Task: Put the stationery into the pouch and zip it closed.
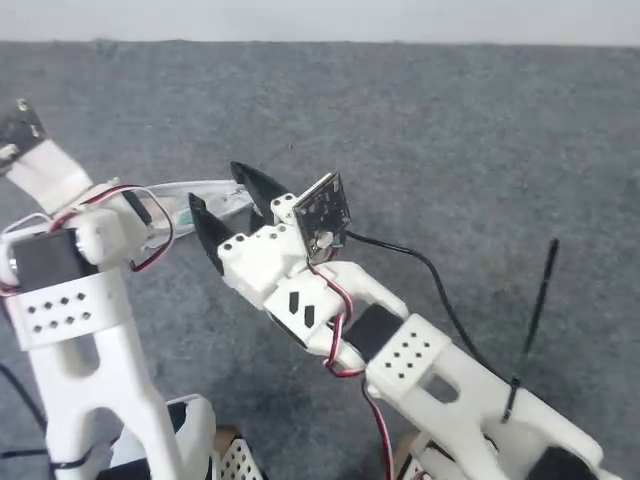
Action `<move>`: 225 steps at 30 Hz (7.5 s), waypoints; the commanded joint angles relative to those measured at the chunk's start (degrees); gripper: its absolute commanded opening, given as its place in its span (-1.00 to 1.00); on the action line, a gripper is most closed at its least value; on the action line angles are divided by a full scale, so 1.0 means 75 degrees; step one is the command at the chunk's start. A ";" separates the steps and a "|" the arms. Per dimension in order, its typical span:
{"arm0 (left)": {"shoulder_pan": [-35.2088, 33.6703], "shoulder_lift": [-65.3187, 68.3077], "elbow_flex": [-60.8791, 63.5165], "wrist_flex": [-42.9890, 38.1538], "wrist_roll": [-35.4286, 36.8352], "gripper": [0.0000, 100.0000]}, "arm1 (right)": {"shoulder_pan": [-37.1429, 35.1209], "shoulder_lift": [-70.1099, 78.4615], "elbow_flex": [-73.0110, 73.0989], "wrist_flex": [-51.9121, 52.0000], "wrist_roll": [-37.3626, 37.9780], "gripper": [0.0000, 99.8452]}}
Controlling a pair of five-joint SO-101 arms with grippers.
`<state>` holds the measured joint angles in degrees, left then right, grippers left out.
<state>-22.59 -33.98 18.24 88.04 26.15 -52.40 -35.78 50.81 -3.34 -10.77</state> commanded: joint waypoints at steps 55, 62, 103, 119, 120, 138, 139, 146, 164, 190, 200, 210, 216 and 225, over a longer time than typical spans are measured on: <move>-0.1618 0.0059 -0.0123 -0.0422 0.0082 -0.98 | 0.0721 -0.0076 -0.0258 0.5093 0.2708 -0.56; -0.1711 0.0070 -0.0123 -0.0457 0.0082 -0.98 | 0.0744 0.1530 -0.0926 0.5152 0.2743 -0.56; -0.1711 0.0070 -0.0111 -0.0445 0.0082 -0.98 | 0.1201 0.5808 -0.2848 0.5234 0.3938 -0.76; -0.1711 0.0070 -0.0111 -0.0445 0.0082 -0.98 | 0.1237 0.5843 -0.3727 0.6957 0.4255 -0.76; -0.1711 0.0070 -0.0111 -0.0445 0.0082 -0.98 | 0.1237 0.5855 -0.3727 0.6886 0.4255 -0.77; -0.1711 0.0070 -0.0111 -0.0457 0.0082 -0.98 | 0.1237 0.5667 -0.3739 0.7402 0.4314 -0.99; -0.1711 0.0070 -0.0111 -0.0457 0.0082 -0.98 | 0.1237 0.5574 -0.3727 0.7414 0.4314 -0.99; -0.1688 0.0070 -0.0111 -0.0469 0.0082 -0.98 | 0.1412 0.4941 -0.3563 0.7379 0.4255 -0.99; 0.0047 0.0023 -0.0299 -0.0469 0.0621 -0.98 | 0.2491 0.2842 -0.2309 0.4695 0.2837 -0.99; 0.1524 0.0070 -0.0615 -0.0469 0.0914 -0.98 | 0.3452 -0.0733 0.0305 0.1659 0.1219 -0.99; 0.1512 0.0070 -0.0615 -0.0457 0.0926 -0.98 | 0.3429 -0.2151 0.0504 0.1647 0.1219 -0.99; 0.1512 0.0070 -0.0545 -0.0469 0.0926 -0.98 | 0.1905 -0.3335 0.0492 0.1577 0.1207 -0.99; 0.1512 0.0070 -0.0346 -0.0633 0.0926 -0.98 | 0.1026 -0.3042 0.0504 0.0803 0.1219 -0.99; 0.1512 0.0047 -0.0334 -0.0633 0.0926 -0.98 | 0.0826 -0.1377 0.0539 -0.1061 0.1207 -0.99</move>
<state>-11.60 -33.10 17.54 85.32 32.13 -45.36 -48.79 55.12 -6.77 -1.10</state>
